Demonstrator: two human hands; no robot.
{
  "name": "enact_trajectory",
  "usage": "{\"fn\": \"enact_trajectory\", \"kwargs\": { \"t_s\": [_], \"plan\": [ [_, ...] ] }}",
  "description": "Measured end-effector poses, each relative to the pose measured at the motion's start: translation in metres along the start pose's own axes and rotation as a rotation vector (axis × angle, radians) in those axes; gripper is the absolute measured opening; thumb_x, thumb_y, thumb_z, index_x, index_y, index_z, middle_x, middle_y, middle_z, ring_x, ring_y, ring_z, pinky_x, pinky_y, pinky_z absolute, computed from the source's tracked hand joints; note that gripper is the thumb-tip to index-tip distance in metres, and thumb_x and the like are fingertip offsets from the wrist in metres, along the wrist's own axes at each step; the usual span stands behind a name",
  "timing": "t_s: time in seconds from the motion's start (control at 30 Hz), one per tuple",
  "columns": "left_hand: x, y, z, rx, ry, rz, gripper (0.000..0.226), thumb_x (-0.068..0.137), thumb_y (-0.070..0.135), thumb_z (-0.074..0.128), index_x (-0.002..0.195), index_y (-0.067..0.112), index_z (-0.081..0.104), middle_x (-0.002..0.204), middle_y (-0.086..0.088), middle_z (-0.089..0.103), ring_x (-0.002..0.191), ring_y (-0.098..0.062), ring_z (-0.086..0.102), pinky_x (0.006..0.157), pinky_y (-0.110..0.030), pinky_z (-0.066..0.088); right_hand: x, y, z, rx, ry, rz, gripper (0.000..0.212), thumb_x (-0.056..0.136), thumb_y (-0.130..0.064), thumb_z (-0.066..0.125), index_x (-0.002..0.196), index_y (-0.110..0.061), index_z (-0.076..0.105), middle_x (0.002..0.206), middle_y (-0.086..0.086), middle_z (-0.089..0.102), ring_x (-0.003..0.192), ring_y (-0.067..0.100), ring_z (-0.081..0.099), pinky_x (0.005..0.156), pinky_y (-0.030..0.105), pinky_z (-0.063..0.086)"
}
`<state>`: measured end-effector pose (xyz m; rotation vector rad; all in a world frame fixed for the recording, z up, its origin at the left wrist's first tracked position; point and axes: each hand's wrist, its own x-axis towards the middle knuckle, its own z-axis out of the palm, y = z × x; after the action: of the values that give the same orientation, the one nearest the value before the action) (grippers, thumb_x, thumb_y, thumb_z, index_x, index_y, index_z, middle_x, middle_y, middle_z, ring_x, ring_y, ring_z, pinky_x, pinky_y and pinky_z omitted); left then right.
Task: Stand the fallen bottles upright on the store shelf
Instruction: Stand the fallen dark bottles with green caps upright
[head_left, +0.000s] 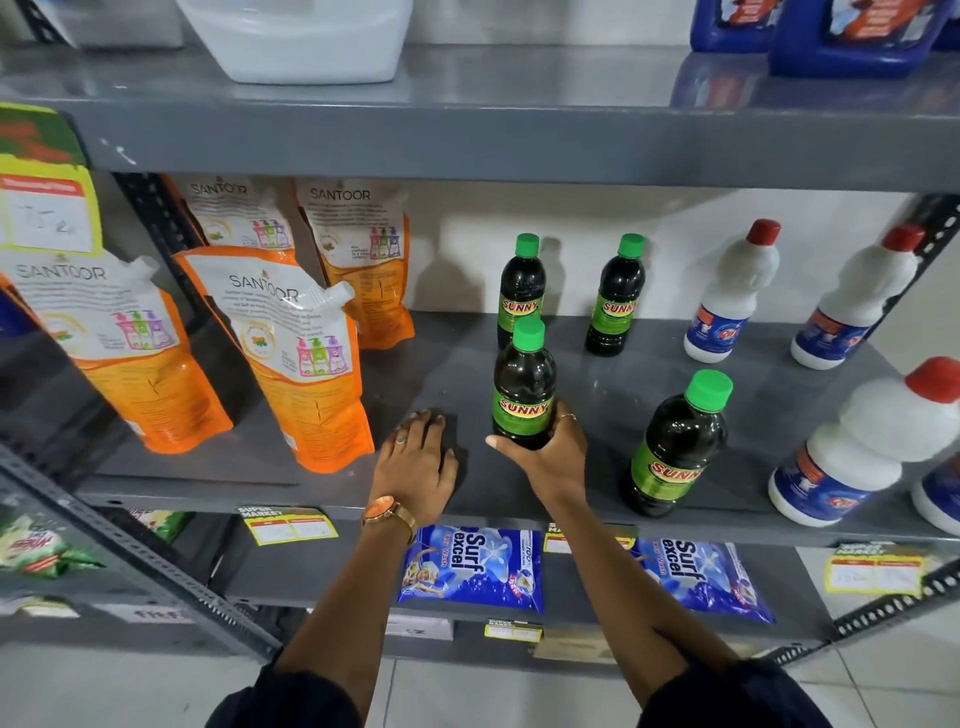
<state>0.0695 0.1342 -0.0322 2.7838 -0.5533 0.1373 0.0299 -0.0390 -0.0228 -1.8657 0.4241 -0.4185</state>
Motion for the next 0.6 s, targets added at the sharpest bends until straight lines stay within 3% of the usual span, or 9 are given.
{"fn": "enact_trajectory", "kwargs": {
  "t_s": [0.07, 0.2, 0.37, 0.5, 0.6],
  "plan": [
    [0.0, 0.0, 0.0, -0.003, 0.001, -0.001, 0.05, 0.093, 0.032, 0.035, 0.138, 0.013, 0.03, 0.149, -0.011, 0.032, 0.136, -0.027, 0.028, 0.112, -0.042, 0.021, 0.0, -0.002, -0.001, -0.029, -0.046, -0.004, 0.088, 0.053, -0.038, 0.09, 0.128, -0.018, 0.047, 0.122, -0.001, 0.057, 0.111, 0.014, 0.055, 0.094, 0.029, 0.047],
    [0.0, 0.0, 0.0, 0.002, 0.012, 0.005, 0.05, 0.093, 0.032, 0.035, 0.138, 0.013, 0.029, 0.149, -0.011, 0.031, 0.136, -0.027, 0.027, 0.112, -0.041, 0.02, -0.003, 0.003, -0.013, -0.107, -0.135, -0.009, 0.072, 0.063, -0.024, 0.087, 0.126, -0.015, 0.051, 0.123, 0.004, 0.061, 0.114, 0.018, 0.058, 0.092, 0.027, 0.046],
    [-0.001, -0.001, 0.001, 0.001, 0.019, 0.01, 0.05, 0.093, 0.032, 0.035, 0.138, 0.011, 0.03, 0.148, -0.013, 0.033, 0.135, -0.029, 0.028, 0.112, -0.044, 0.021, -0.023, 0.0, -0.03, -0.183, -0.197, -0.026, 0.07, 0.061, -0.026, 0.088, 0.122, -0.012, 0.056, 0.118, 0.003, 0.065, 0.102, 0.01, 0.057, 0.086, 0.021, 0.044],
    [-0.003, -0.001, 0.001, -0.029, 0.062, 0.013, 0.048, 0.093, 0.03, 0.037, 0.136, 0.01, 0.036, 0.146, -0.015, 0.036, 0.135, -0.03, 0.03, 0.113, -0.043, 0.02, -0.047, 0.005, -0.039, -0.25, -0.234, -0.069, 0.07, 0.063, -0.03, 0.088, 0.122, -0.011, 0.055, 0.109, -0.001, 0.064, 0.095, 0.006, 0.054, 0.071, 0.005, 0.037],
    [-0.005, 0.002, 0.001, -0.08, 0.114, 0.032, 0.045, 0.091, 0.027, 0.039, 0.131, 0.008, 0.043, 0.142, -0.019, 0.042, 0.132, -0.034, 0.035, 0.112, -0.045, 0.024, -0.058, 0.007, -0.04, -0.248, -0.222, -0.082, 0.069, 0.064, -0.032, 0.087, 0.122, -0.012, 0.055, 0.11, 0.0, 0.067, 0.099, 0.01, 0.059, 0.074, 0.007, 0.04]
  ]
}}
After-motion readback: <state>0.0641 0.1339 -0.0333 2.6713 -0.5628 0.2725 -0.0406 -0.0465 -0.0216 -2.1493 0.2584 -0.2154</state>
